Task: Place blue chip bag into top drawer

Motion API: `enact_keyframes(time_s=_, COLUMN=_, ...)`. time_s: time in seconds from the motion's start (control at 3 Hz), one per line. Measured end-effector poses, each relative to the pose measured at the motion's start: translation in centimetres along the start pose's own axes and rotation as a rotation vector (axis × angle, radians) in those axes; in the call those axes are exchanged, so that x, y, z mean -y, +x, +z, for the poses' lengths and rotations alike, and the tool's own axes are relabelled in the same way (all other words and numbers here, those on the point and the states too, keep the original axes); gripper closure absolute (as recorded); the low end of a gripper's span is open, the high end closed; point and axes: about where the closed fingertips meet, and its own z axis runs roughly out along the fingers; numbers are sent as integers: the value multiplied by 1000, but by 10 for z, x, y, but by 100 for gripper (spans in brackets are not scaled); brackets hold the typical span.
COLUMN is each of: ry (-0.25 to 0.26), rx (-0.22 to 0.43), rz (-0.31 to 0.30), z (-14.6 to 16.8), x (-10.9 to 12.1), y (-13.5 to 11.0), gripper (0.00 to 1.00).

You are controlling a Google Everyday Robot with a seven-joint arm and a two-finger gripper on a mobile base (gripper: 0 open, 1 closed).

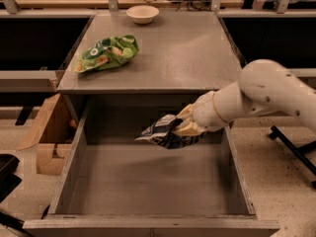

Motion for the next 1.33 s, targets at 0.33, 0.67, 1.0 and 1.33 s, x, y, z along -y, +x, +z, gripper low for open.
enact_keyframes(time_s=0.33, ry=-66, rx=-22, rz=1, z=53, x=-29, y=-2, gripper=100)
enact_keyframes(time_s=0.67, ry=-73, rx=-26, rz=4, z=57, x=-33, y=0, gripper=82)
enact_keyframes(time_s=1.0, ry=-73, rx=-26, rz=4, z=57, x=-33, y=0, gripper=50)
enact_keyframes(time_s=1.33, ry=-73, rx=-26, rz=4, z=57, x=-33, y=0, gripper=27)
